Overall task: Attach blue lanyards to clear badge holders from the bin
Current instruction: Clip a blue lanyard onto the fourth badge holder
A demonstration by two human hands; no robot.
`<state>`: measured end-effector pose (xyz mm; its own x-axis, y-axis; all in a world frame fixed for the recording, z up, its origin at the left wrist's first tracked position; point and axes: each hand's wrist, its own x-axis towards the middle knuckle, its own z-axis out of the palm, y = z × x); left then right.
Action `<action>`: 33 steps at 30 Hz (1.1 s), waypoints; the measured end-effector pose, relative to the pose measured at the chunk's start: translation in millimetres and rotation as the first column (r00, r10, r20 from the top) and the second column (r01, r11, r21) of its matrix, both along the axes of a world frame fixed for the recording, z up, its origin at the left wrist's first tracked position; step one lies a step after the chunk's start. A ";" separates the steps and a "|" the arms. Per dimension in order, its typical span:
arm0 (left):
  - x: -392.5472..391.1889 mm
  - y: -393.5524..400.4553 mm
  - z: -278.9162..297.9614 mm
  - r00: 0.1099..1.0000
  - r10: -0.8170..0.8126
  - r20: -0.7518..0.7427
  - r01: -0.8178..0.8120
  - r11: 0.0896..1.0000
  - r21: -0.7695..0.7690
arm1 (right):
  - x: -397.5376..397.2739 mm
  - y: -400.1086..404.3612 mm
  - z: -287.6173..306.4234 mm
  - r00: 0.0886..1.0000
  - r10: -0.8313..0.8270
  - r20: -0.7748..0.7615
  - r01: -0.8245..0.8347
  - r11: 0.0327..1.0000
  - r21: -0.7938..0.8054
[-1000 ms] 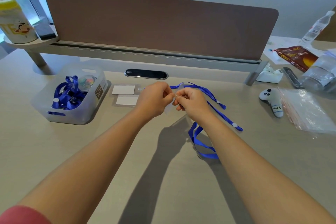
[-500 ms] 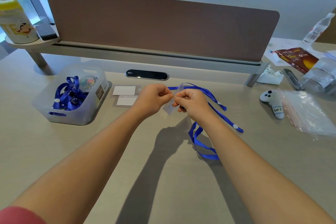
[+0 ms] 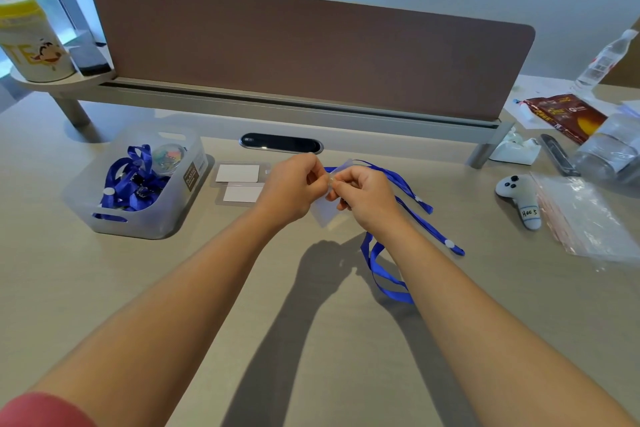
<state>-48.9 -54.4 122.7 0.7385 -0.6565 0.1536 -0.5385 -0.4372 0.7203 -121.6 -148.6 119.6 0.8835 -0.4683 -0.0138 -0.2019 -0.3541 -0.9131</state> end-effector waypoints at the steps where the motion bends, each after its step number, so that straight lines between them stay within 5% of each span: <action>1: 0.1 0.6 -0.4 1.000 -0.007 -0.003 0.007 1.000 -0.010 | 0.1 0.4 -0.8 1.000 -0.003 0.006 0.003 1.000 -0.001; 6: 3.5 2.6 -6.4 1.000 -0.026 -0.010 0.025 0.999 -0.048 | 1.3 1.8 -2.9 1.000 -0.003 0.024 0.003 1.000 0.010; 10: 7.8 8.6 -11.8 0.971 -0.034 -0.238 -0.013 0.981 -0.193 | 6.4 0.0 3.1 1.000 0.008 -0.019 -0.007 0.999 0.031; 15: 4.1 22.2 -21.8 0.910 0.006 -0.414 -0.077 0.985 -0.155 | 8.8 0.2 5.4 0.995 0.051 -0.082 -0.045 0.997 0.068; 21: -2.3 38.4 -27.9 0.991 -0.005 -0.133 0.009 1.000 0.025 | 7.0 1.5 0.4 0.986 0.114 -0.121 -0.084 0.970 0.227; 26: -4.3 38.6 -30.9 0.989 0.134 0.066 -0.122 0.980 -0.157 | 11.2 6.1 -1.9 0.982 0.087 -0.165 -0.043 0.966 0.254; 31: 7.3 37.8 -27.5 0.924 0.218 0.315 -0.170 0.970 -0.174 | 15.3 10.2 -8.0 0.971 -0.148 -0.187 0.164 0.984 0.073; 33: 13.4 35.8 -24.8 0.881 0.207 0.425 -0.151 0.975 -0.161 | 16.7 15.3 -6.1 0.972 -0.117 -0.204 0.144 0.982 0.122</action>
<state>-35.4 -18.6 97.9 0.6814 -0.4753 0.5567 -0.7309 -0.4819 0.4832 -104.8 -133.3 113.5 0.7887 -0.5612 -0.2510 -0.4172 -0.1889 -0.8889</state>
